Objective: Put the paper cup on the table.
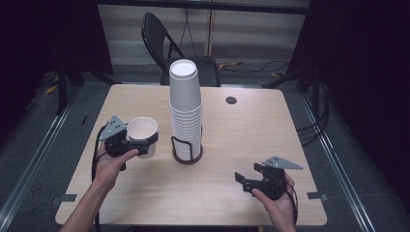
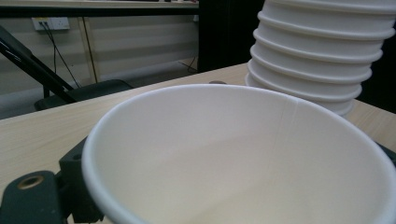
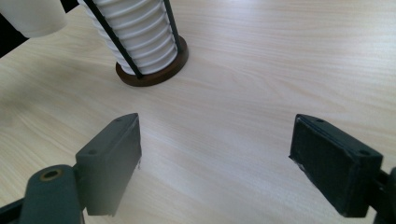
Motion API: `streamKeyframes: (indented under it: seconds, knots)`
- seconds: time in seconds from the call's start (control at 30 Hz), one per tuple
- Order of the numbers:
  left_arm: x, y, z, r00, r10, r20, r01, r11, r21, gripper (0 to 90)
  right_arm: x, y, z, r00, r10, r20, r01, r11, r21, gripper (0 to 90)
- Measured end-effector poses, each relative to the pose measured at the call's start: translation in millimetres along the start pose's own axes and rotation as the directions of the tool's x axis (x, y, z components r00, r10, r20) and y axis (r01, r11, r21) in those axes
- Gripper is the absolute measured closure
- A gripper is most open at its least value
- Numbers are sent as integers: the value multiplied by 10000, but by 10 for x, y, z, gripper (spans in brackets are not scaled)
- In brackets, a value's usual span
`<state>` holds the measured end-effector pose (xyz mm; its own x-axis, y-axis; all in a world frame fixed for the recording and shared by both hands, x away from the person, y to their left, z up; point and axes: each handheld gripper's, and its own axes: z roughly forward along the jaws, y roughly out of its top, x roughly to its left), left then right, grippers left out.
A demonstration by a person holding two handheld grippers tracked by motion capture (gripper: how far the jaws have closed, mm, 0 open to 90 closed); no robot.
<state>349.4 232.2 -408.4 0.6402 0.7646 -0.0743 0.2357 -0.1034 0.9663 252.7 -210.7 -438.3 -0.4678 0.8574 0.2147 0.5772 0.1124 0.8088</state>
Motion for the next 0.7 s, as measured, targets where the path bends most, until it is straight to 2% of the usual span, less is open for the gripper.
streamKeyframes:
  seconds: [0.03, 0.17, 0.23, 0.4, 0.5, 0.57, 0.7]
  knots:
    - [33, 4, 13, 9999, -59, -93, 60, 10000, 39, 96, -12, -22, -2, 10000, 56, -3, -56, 10000, 30, 171]
    - [145, 9, 96, 9993, 153, -356, -149, 9998, 130, 93, -30, -78, 26, 9999, 108, -75, -106, 9998, 181, 176]
    - [185, -16, 155, 9987, 27, -519, -22, 9999, 104, 90, -29, -79, 35, 9998, 159, -95, -157, 9997, 188, 176]
    - [264, -93, 284, 9982, 3, -597, 15, 9995, 307, 87, 4, -65, 57, 9998, 70, -203, -66, 9998, 170, 171]
    - [324, -142, 355, 9964, -46, -845, 75, 9994, 343, 87, 13, -67, 71, 9998, 24, -207, -19, 9998, 215, 171]
    - [361, -170, 392, 9957, -292, -878, 320, 9990, 315, 87, 10, -72, 74, 9997, 3, -249, 3, 9997, 225, 171]
    - [412, -220, 454, 9939, -207, -1087, 253, 9988, 412, 87, -12, -74, 72, 9998, 14, -205, -10, 9998, 211, 171]
